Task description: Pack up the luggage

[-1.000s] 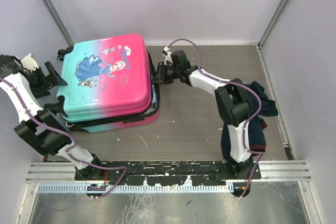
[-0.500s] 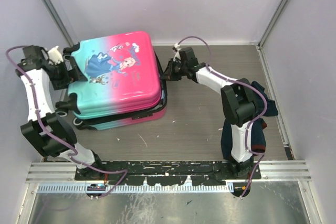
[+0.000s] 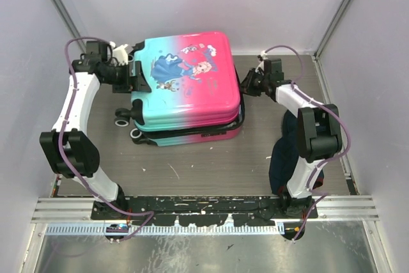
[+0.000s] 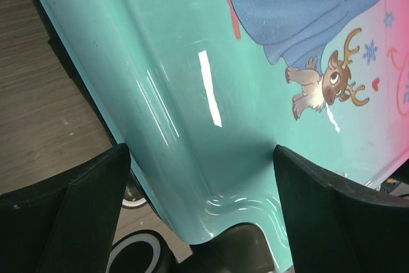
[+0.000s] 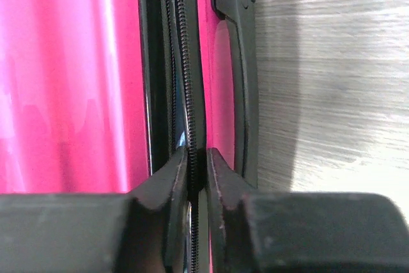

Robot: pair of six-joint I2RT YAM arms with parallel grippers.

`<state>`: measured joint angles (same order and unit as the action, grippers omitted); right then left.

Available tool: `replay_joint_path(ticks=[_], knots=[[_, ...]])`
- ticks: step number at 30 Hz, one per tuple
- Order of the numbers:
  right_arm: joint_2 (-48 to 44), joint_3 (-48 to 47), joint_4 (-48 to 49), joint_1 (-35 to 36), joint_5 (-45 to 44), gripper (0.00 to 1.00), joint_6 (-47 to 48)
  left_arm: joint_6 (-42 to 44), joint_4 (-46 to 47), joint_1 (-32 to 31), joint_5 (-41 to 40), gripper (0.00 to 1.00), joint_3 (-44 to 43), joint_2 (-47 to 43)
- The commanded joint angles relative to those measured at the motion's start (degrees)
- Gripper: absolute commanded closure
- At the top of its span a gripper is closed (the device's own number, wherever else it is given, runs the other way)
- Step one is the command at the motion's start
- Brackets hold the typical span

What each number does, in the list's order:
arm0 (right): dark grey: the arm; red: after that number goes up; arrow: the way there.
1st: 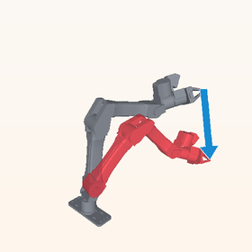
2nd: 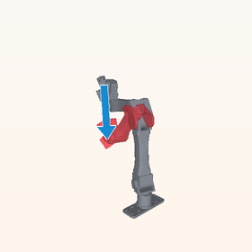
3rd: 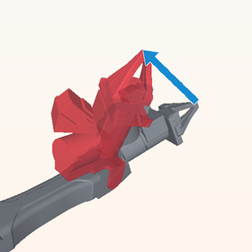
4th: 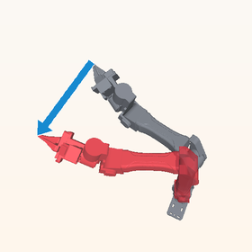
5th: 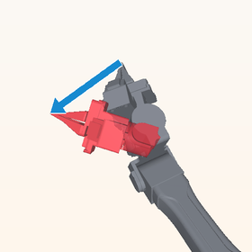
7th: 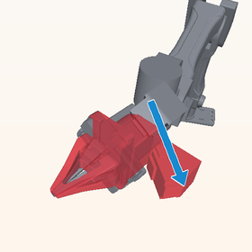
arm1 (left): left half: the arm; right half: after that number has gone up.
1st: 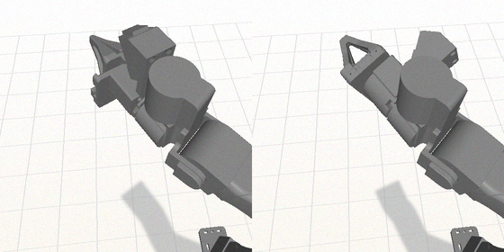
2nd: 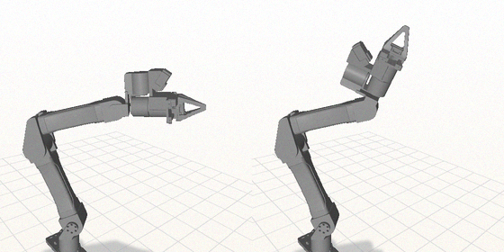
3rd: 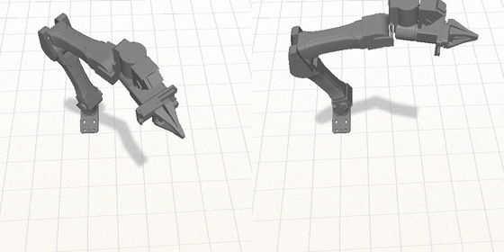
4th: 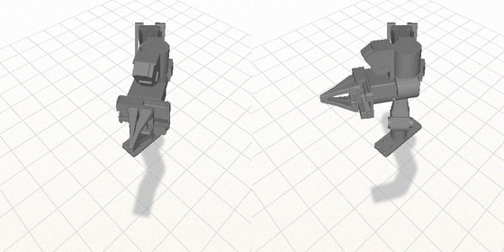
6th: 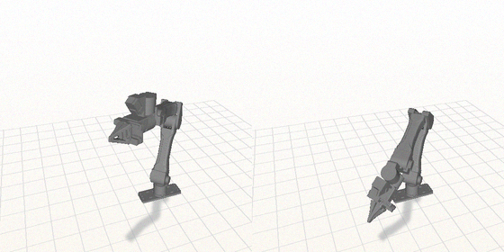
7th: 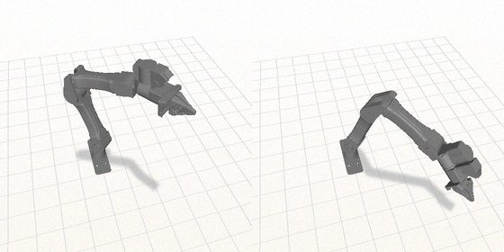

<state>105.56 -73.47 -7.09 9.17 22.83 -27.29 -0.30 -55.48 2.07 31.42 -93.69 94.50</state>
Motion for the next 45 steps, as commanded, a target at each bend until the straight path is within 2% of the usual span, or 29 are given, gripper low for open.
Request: replay_joint_path(ticks=[1,5,9,12,17,19,22,25,29,35,39,42,43,45], knots=[[-4.45,2.09,-0.75,-3.19,7.32,0.70,0.08,1.81,-3.93,-5.59,11.48,0.10,-0.29,2.24],[-6.40,-1.37,-6.05,-6.05,11.15,0.40,3.30,4.59,-3.97,-5.32,9.94,0.03,2.31,1.27],[-9.97,-2.06,-9.47,-8.29,12.89,0.18,7.15,4.40,-2.14,-3.84,12.33,0.02,6.47,-0.23],[-12.49,-1.65,-11.15,-9.59,15.77,0.01,9.57,6.08,-5.43,-3.83,15.26,0.00,6.07,0.23],[-15.02,1.50,-11.47,-10.17,22.43,0.00,6.88,6.38,-5.65,-4.25,19.97,0.03,7.13,-2.15],[-14.70,1.75,-10.01,-10.38,28.31,0.00,4.15,5.02,-5.40,-5.31,22.94,0.04,6.43,-3.10],[-15.02,3.32,-4.05,-10.32,32.17,0.00,-2.00,2.82,-3.01,-6.50,25.99,0.05,6.51,-5.11],[-15.02,4.37,1.51,-9.72,32.97,0.00,-7.95,2.08,-2.63,-6.72,25.44,0.04,7.06,-5.93],[-14.45,1.77,-1.07,-8.48,32.26,0.00,-7.20,4.38,-4.35,-6.72,23.15,0.03,8.45,-5.81],[-15.56,-1.00,-2.15,-8.29,33.32,0.01,-6.89,2.44,-1.52,-7.33,27.60,0.05,9.24,-6.86],[-16.71,-3.21,-12.55,-11.01,26.56,0.01,0.44,7.99,-6.94,-10.05,25.01,0.06,6.67,-6.37],[-20.64,1.12,-17.17,-17.08,19.68,0.02,1.88,10.74,-9.29,-11.78,20.28,0.07,7.14,-7.09],[-22.36,3.49,-17.45,-19.20,17.41,0.04,1.46,10.91,-8.59,-12.01,19.69,0.07,8.16,-7.89],[-26.14,8.73,-18.04,-23.09,15.11,0.14,0.71,10.59,-6.85,-12.40,18.34,0.06,10.33,-9.85]])
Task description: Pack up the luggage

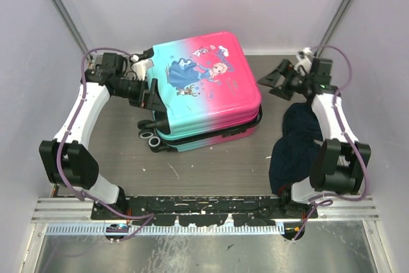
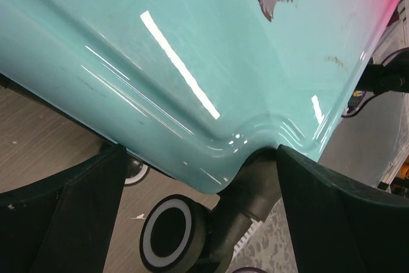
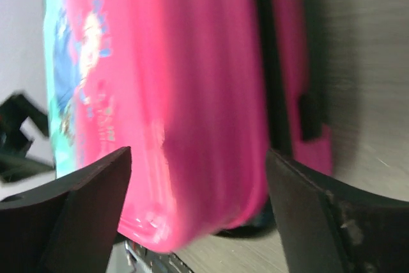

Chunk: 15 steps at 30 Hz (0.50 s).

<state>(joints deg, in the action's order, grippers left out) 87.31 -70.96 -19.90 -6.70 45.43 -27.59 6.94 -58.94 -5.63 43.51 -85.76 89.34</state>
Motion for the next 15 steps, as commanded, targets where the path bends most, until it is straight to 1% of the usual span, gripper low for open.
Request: replay_joint_path(ticks=[1,5,7,9,11,13,15], knots=[[-9.26,8.39,-6.70,-8.29,-9.09,0.22,1.19,3.37,-2.82,-4.97,5.96,0.06,3.25,-5.37],[-13.07,15.59,-11.61,-8.52,-13.98,0.44,2.92,3.65,-1.86,-5.91,6.54,0.06,5.98,-6.42],[-14.15,18.38,-13.33,-7.92,-16.33,0.51,3.32,4.36,-1.62,-6.37,6.89,0.07,7.23,-6.81],[-15.04,21.24,-12.70,-6.17,-17.34,0.57,2.71,5.70,-1.23,-7.22,6.66,0.07,8.59,-7.31],[-15.05,23.40,-9.56,-2.44,-17.92,0.60,1.20,7.04,-0.78,-9.06,6.25,0.07,9.77,-7.98],[-13.32,24.76,-5.33,1.77,-18.80,0.60,-0.51,7.08,0.62,-11.15,6.28,0.06,10.97,-8.62],[-11.08,25.20,0.07,4.19,-18.38,0.60,-2.24,6.47,2.17,-13.92,6.08,0.06,11.87,-9.04]])
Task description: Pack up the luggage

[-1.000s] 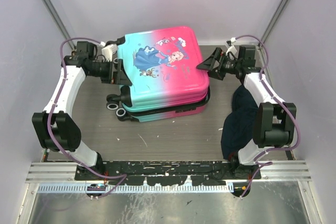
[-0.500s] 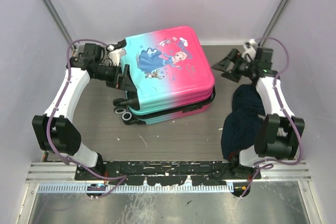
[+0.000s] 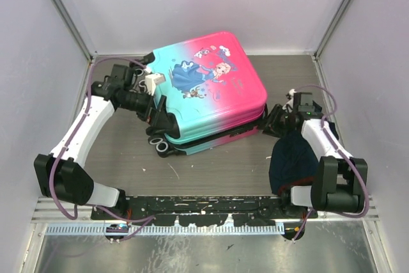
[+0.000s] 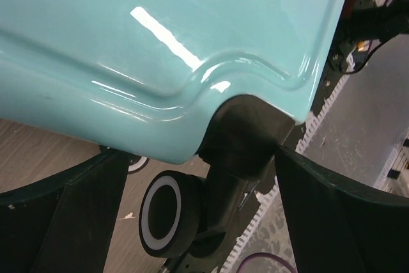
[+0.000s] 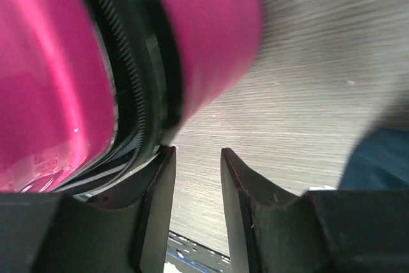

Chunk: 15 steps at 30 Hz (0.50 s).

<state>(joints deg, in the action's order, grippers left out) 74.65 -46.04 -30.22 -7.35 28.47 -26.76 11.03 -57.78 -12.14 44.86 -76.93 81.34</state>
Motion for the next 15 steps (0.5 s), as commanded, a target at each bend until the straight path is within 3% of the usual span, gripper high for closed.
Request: replay_joint_path(ticks=[1,6,10,12,15], knots=[[2.88,0.05,12.34,5.38,-1.49,0.60,-3.61,1.93,1.85,-8.97,4.84,0.06,3.35,-1.27],[10.06,-5.24,13.83,5.51,-2.87,0.64,-1.28,-2.71,6.48,-16.90,4.86,0.06,4.60,-1.23],[14.43,-9.73,14.39,5.51,-4.26,0.65,0.81,1.12,3.64,-19.97,4.20,0.01,0.39,-1.15],[16.23,-12.09,14.19,5.30,-5.55,0.66,1.79,5.99,-1.27,-17.15,5.83,0.02,-4.97,-0.15],[17.86,-13.84,13.42,5.08,-8.21,0.69,1.98,6.73,-6.66,-7.74,12.44,0.02,-15.36,4.20]])
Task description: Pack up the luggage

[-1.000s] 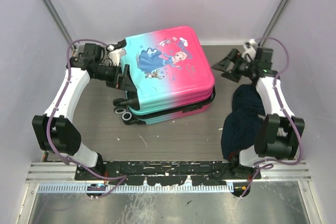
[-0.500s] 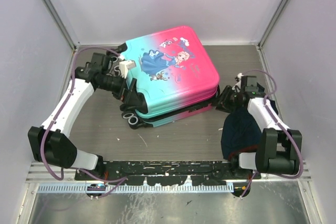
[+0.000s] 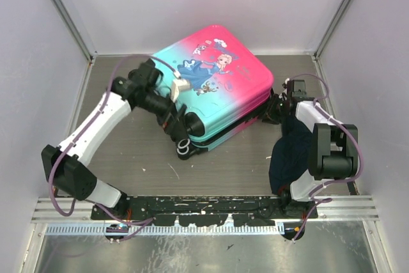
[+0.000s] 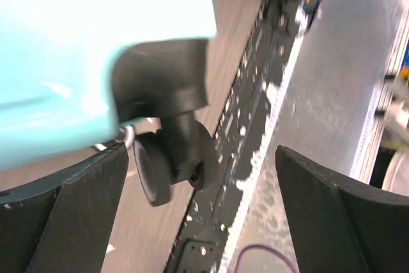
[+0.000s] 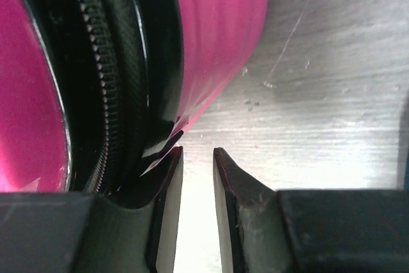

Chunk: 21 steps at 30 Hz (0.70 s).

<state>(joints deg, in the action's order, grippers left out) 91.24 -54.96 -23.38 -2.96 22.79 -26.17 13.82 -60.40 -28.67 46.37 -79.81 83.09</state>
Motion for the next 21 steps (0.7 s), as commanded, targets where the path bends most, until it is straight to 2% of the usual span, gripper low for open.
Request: replay_joint_path(ticks=[1,3,9,11,15,18,21], knots=[[1.34,-4.79,6.59,0.74,-3.06,0.70,1.27,3.38,-5.87,12.16,12.72,0.02,-16.32,5.09],[1.04,-3.82,6.38,0.76,-3.80,0.70,0.88,-0.41,-4.53,17.91,11.74,0.01,-22.04,8.24],[-1.49,0.86,5.62,0.75,-3.79,0.82,0.34,-21.52,22.52,33.12,-2.38,0.01,-25.22,13.40],[-2.52,1.94,5.40,0.76,-3.68,0.86,-0.08,-26.22,27.35,36.68,-7.40,0.01,-28.12,17.22],[-4.25,3.22,4.05,1.00,-2.75,0.95,-2.46,-29.70,31.36,37.90,-14.19,0.04,-36.59,27.86],[-5.52,3.81,3.61,1.29,-4.57,0.96,-1.88,-29.62,31.77,37.33,-16.99,0.06,-41.99,34.86],[-4.26,3.83,5.05,1.29,-4.38,0.97,-2.26,-27.55,31.70,36.48,-17.92,0.08,-43.55,38.56]])
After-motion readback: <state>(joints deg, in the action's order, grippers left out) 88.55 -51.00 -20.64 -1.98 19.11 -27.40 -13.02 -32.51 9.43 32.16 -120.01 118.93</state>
